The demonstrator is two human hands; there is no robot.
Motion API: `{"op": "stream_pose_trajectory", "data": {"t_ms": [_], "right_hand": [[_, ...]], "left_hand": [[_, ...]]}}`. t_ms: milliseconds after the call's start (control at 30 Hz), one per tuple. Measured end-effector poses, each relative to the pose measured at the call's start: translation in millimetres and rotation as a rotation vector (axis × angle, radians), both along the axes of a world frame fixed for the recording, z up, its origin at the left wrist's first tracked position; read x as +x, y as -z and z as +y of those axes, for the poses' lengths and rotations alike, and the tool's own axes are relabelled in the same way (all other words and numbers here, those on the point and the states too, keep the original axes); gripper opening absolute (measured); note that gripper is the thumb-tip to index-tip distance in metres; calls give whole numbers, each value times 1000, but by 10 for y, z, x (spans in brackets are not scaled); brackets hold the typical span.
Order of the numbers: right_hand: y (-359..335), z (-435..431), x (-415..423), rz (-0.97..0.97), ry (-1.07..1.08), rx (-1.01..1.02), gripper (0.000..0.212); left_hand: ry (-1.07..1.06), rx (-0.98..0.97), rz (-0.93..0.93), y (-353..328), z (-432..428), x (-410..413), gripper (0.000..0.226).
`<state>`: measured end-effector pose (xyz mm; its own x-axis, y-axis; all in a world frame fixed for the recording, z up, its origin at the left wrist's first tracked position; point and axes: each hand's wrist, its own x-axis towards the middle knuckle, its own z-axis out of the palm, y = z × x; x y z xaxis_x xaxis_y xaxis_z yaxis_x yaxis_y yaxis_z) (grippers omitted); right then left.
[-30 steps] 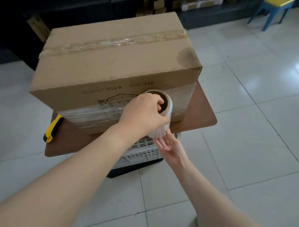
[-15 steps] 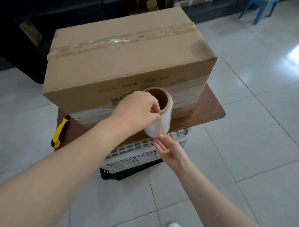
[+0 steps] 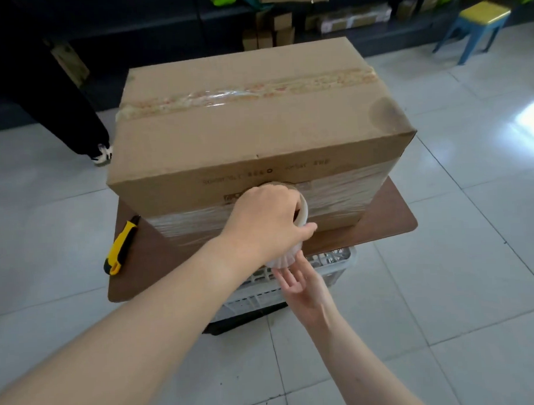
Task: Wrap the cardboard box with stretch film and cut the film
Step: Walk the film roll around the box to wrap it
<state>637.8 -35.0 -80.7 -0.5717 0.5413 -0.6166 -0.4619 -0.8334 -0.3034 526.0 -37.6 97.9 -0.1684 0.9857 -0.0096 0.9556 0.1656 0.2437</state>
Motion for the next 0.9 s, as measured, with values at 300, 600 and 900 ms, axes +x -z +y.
{"op": "stream_pose_trajectory", "data": {"t_ms": [300,600,900], "right_hand": [[10,-527,-428,-69,-43,44,46],[-121,-821,-746,-84,182,-123,71],[-114,-713,-880,-97,223,-105,33]], "left_hand": [[175,-181,-50,63,-405,-526,25],[441,-116,178,22,-714,-971,6],[406,-162,138,32,-623,-943,28]]}}
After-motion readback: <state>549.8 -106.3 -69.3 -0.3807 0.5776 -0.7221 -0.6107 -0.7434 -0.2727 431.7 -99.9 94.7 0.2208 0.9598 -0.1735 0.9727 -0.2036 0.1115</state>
